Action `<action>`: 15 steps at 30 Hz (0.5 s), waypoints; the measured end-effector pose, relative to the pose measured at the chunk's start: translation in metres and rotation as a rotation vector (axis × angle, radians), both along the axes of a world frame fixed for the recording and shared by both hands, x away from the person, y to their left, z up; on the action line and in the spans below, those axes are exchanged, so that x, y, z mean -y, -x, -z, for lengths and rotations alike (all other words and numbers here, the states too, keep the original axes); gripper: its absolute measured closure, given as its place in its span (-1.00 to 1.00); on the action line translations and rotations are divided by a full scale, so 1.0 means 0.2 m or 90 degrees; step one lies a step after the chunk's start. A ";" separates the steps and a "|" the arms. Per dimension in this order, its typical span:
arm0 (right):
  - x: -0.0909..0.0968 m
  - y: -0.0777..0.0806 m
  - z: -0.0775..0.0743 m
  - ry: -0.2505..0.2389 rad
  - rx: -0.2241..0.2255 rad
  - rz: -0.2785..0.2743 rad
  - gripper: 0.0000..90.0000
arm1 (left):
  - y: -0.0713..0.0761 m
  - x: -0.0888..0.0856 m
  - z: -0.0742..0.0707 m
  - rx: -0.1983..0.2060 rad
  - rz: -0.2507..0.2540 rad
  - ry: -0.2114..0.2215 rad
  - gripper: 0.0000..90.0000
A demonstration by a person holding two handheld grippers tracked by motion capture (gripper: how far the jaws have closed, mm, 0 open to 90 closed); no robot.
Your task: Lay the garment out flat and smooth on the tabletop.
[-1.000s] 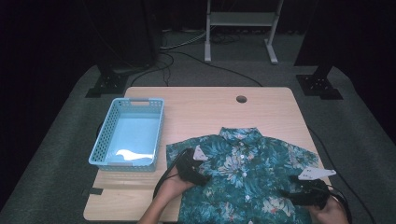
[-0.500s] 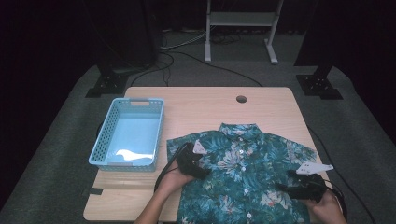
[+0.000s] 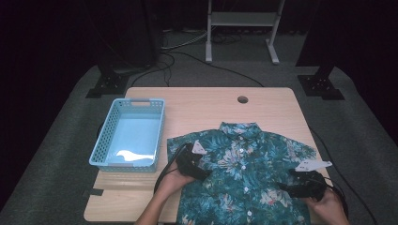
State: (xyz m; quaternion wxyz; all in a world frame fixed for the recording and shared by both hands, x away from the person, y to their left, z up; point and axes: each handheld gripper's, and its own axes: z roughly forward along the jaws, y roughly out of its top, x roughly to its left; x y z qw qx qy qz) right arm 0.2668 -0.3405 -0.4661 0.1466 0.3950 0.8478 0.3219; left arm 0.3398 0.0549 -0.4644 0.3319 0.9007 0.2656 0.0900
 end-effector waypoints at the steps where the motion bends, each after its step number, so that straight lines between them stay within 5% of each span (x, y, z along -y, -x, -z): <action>1: -0.01 0.01 -0.01 0.005 -0.004 -0.004 -0.44 | 0.02 0.00 0.00 0.002 0.005 -0.001 -0.62; 9: -0.06 0.08 -0.01 0.036 -0.031 -0.032 -0.45 | 0.16 0.01 0.00 0.006 0.020 -0.015 -0.62; 15: -0.05 0.12 0.02 0.030 -0.033 -0.030 -0.44 | 0.21 0.01 0.02 0.001 0.027 -0.024 -0.62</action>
